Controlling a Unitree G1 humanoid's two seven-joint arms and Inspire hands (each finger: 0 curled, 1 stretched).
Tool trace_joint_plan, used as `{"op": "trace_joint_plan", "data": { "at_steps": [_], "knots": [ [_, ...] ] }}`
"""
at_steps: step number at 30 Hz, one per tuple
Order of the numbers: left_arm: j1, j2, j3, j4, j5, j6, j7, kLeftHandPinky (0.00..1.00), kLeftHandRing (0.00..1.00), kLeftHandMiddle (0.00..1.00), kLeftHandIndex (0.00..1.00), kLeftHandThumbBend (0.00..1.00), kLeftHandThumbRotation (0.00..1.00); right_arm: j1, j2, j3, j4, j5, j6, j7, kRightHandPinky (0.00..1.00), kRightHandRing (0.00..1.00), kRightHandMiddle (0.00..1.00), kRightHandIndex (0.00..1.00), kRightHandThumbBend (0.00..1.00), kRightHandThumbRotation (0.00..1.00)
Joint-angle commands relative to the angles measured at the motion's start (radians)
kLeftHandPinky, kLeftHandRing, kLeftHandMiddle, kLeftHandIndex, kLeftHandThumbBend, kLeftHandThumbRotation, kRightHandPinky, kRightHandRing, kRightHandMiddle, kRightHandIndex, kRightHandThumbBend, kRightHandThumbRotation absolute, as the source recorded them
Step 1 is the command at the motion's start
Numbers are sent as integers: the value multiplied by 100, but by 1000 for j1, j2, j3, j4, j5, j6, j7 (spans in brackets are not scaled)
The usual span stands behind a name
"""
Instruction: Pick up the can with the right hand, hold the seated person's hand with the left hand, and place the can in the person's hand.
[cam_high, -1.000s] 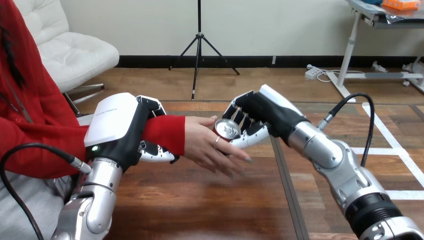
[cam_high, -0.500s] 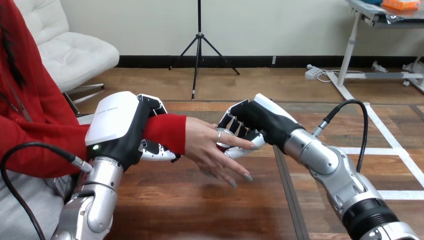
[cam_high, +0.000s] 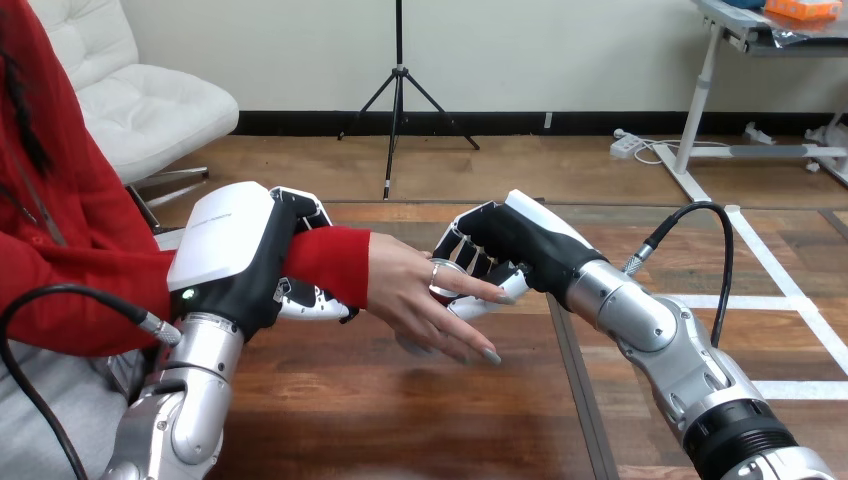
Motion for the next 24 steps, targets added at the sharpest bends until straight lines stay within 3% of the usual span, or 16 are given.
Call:
{"op": "trace_joint_plan", "data": {
  "at_steps": [1,24],
  "knots": [
    [-227,-58,10,-107,-62,-64,47,27,33,35,36,84,0,-84,6,-25,-155,34,-16,-7,29,33,40,44,71,0],
    [-211,-54,18,-113,-73,-67,46,27,32,35,35,84,0,-91,-1,-33,-188,42,-10,-2,30,34,41,44,70,0]
  ]
}}
